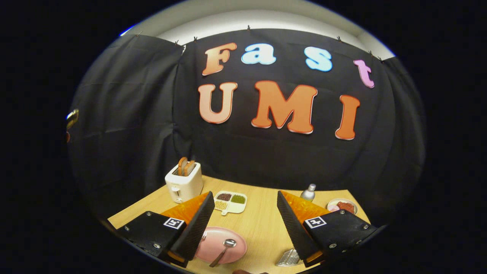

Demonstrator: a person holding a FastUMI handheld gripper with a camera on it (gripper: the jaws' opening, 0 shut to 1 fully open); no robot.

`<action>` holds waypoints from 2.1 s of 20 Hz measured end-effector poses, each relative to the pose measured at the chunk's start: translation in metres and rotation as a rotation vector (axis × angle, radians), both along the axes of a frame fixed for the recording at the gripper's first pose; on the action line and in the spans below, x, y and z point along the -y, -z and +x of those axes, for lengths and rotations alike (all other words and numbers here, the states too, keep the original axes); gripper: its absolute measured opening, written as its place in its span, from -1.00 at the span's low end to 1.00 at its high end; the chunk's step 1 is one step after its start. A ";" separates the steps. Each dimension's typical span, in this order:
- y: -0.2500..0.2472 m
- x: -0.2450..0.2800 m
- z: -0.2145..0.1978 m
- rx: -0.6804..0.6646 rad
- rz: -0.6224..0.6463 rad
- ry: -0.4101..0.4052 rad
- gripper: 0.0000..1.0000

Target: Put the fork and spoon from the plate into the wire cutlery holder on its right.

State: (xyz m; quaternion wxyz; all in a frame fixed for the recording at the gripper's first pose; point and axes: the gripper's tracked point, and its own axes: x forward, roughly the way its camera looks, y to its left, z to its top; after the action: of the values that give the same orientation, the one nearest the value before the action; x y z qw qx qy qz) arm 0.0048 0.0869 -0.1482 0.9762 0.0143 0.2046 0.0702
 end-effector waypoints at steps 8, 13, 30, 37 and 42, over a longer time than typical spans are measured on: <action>0.100 -0.036 -0.023 -0.330 -0.063 -0.064 0.98; 0.154 -0.055 -0.049 -0.539 -0.087 -0.116 0.94; 0.267 -0.059 -0.096 -1.050 -0.169 -0.126 -0.29; 0.275 -0.049 -0.092 -1.089 -0.180 -0.089 -0.72; 0.274 -0.047 -0.089 -1.098 -0.156 -0.088 -0.90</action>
State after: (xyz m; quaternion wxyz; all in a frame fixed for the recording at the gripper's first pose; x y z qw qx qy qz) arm -0.0844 0.1339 -0.4224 0.7207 -0.0322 0.6881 0.0776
